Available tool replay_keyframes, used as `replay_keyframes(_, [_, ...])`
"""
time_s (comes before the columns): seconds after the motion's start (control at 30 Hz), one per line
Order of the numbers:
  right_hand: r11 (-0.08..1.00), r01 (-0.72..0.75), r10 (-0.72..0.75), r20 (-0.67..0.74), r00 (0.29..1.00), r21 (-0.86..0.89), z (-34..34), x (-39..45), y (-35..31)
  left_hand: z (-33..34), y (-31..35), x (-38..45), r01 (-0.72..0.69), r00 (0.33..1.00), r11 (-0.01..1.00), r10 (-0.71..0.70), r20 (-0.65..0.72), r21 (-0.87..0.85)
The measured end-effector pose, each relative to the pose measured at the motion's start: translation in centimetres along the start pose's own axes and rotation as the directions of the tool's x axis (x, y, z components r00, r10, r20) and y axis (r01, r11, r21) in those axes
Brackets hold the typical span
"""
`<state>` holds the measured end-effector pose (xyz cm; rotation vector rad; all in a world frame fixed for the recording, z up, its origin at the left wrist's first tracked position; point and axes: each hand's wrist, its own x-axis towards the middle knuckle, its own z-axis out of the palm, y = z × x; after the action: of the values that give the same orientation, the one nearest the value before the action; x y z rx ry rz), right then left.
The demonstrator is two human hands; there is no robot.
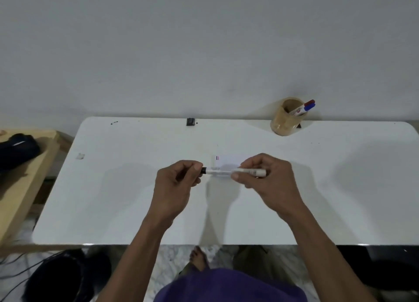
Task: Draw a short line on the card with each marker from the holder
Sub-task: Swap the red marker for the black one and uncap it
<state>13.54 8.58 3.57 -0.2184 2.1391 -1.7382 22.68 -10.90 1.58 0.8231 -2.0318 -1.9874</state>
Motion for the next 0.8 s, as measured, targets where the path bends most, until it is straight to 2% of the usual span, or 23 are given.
replay_keyframes(0.1, [0.926,-0.114,0.157,-0.092,0.983,0.361,1.5,-0.6,0.2,-0.4,-0.5,-0.4,-0.016,0.996,0.996,0.008,0.086,0.089])
replay_keyframes(0.17, [0.848,-0.166,0.242,-0.091,0.966,0.503,2.8,-0.8,0.3,-0.4,-0.8,-0.1,-0.027,0.995,0.99,0.013,0.102,0.138])
replay_keyframes(0.37, [0.877,-0.208,0.26,-0.063,0.964,0.432,5.2,0.4,1.3,0.8,-1.4,1.0,-0.076,0.991,0.962,0.045,0.123,0.263])
replay_keyframes(0.6, [0.845,-0.211,0.28,-0.07,0.957,0.492,3.8,4.1,2.3,0.9,-1.6,3.7,0.044,0.999,0.963,-0.05,0.018,0.264])
replay_keyframes(0.73, [0.867,-0.205,0.282,-0.108,0.953,0.454,2.2,6.4,3.0,0.9,-2.4,6.9,0.063,0.99,0.891,0.002,-0.142,0.449])
replay_keyframes(0.8, [0.879,-0.21,0.284,-0.115,0.952,0.428,1.6,7.4,3.5,1.0,-3.0,8.9,0.066,0.984,0.837,0.036,-0.173,0.544])
